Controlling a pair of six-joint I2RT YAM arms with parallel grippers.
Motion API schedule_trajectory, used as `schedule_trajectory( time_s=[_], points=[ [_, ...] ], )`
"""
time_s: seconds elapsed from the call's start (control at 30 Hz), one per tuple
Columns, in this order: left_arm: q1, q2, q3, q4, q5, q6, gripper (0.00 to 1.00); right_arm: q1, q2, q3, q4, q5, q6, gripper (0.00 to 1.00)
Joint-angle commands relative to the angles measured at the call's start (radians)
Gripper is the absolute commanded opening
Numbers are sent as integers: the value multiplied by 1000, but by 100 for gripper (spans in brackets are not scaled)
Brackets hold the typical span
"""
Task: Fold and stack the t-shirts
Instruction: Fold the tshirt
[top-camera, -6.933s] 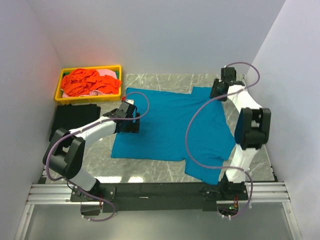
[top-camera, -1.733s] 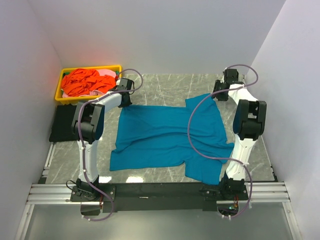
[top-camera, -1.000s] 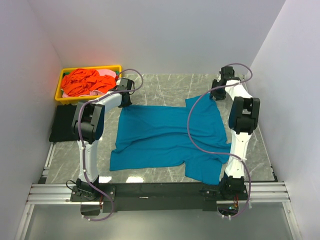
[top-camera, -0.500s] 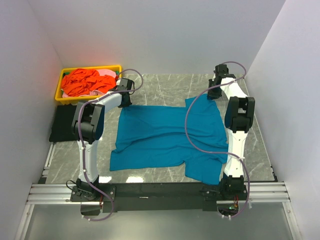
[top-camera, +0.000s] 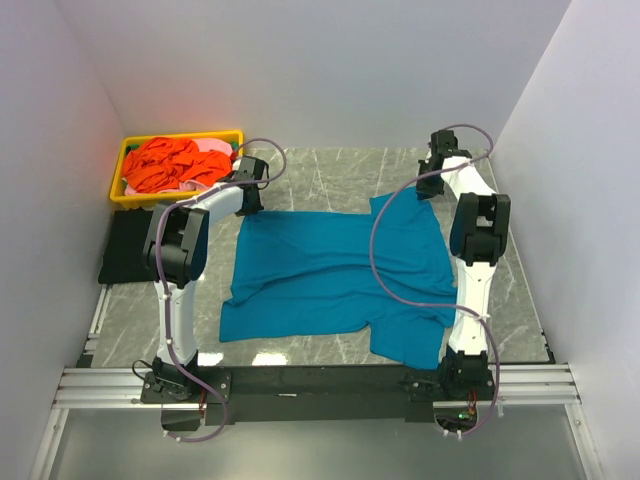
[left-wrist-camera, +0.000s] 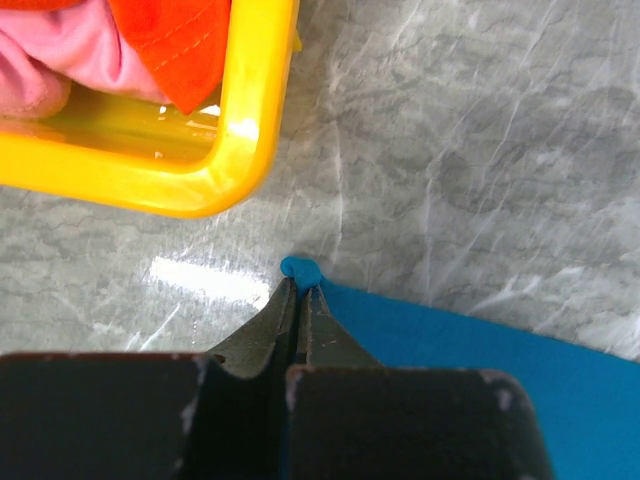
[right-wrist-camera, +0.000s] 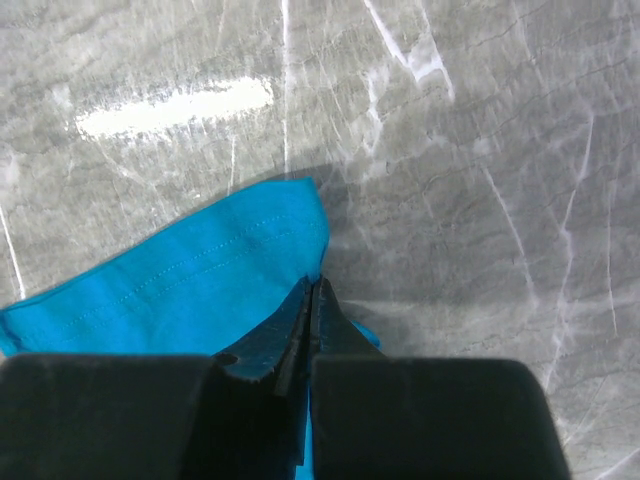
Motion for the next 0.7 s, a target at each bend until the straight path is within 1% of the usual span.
schedule_trajectory(
  time_s=[0.0,0.1,0.2,0.3,0.43,0.53,0.67],
  points=[
    [13,-47,18,-57,-11,17,1,0,-104,-56,84,22,16,0],
    [32,-76,65,-68,2,14,1,-4,-196,-91,166,57,43,0],
    [42,-98,133,-75,12,17,1,-10,-273,-87,236,105,60,0],
    [52,-102,217,-88,12,21,1,-15,-319,-47,287,131,50,0],
    [65,-105,300,-63,16,30,1,-16,-349,10,348,143,-16,0],
    [79,-107,322,-31,28,35,1,-21,-356,30,390,139,-59,0],
    [85,-98,325,3,42,47,1,-21,-353,41,401,107,-90,0]
  ],
)
